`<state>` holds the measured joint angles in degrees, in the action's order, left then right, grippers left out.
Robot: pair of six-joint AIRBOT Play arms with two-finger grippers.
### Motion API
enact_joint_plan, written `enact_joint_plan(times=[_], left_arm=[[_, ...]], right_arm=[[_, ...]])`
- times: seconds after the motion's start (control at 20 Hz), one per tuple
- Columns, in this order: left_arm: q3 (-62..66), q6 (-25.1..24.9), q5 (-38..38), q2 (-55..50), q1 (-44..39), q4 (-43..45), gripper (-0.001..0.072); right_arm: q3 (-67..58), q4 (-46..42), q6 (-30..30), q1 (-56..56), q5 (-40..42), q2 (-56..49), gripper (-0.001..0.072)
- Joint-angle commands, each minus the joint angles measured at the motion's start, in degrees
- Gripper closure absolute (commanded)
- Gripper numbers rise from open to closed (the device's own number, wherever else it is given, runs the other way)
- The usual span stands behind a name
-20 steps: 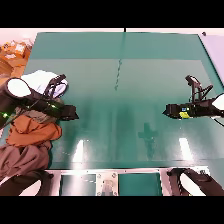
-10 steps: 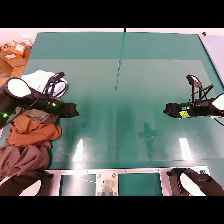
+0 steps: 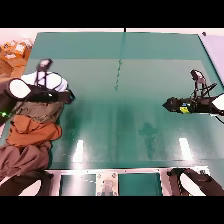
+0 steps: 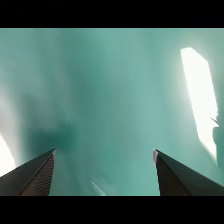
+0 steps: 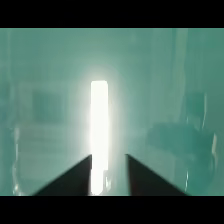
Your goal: Fold the shirts.
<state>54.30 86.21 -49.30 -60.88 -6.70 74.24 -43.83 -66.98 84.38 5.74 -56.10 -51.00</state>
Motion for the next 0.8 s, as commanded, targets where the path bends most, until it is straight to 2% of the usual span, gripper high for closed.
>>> enact_joint_plan(times=[0.0,0.15,0.2,0.45,0.6,0.65,0.7,0.75], left_arm=[[4.55,3.48,11.15,-3.02,7.54,14.34,0.0001],[13.0,0.0,8.85,-13.53,18.08,14.1,0.0],[15.58,-0.98,7.61,-17.64,20.02,14.05,0.0],[23.26,-1.86,6.34,-34.14,21.4,11.82,0.0001],[23.69,-3.21,4.68,-38.95,21.4,10.49,0.0003],[23.69,-4.09,4.76,-39.43,21.4,10.14,0.0008],[23.69,-4.63,5.33,-39.54,21.4,10.14,0.0178],[24.02,-5.44,5.7,-39.54,21.4,10.14,0.0509]], right_arm=[[0.02,0.61,0.26,-0.07,4.87,0.02,0.028],[0.02,0.55,0.61,-0.07,8.11,0.02,0.024],[0.02,0.57,0.63,-0.07,9.05,0.02,0.0195],[0.02,0.57,0.63,-0.07,10.84,0.02,0.0195],[0.02,0.57,0.66,-0.07,10.88,0.0,0.0198],[0.02,0.61,0.66,-0.07,10.88,0.02,0.0241],[0.02,0.61,0.66,-0.07,10.88,0.02,0.0297],[0.02,0.61,0.68,-0.07,10.86,0.02,0.0418]])
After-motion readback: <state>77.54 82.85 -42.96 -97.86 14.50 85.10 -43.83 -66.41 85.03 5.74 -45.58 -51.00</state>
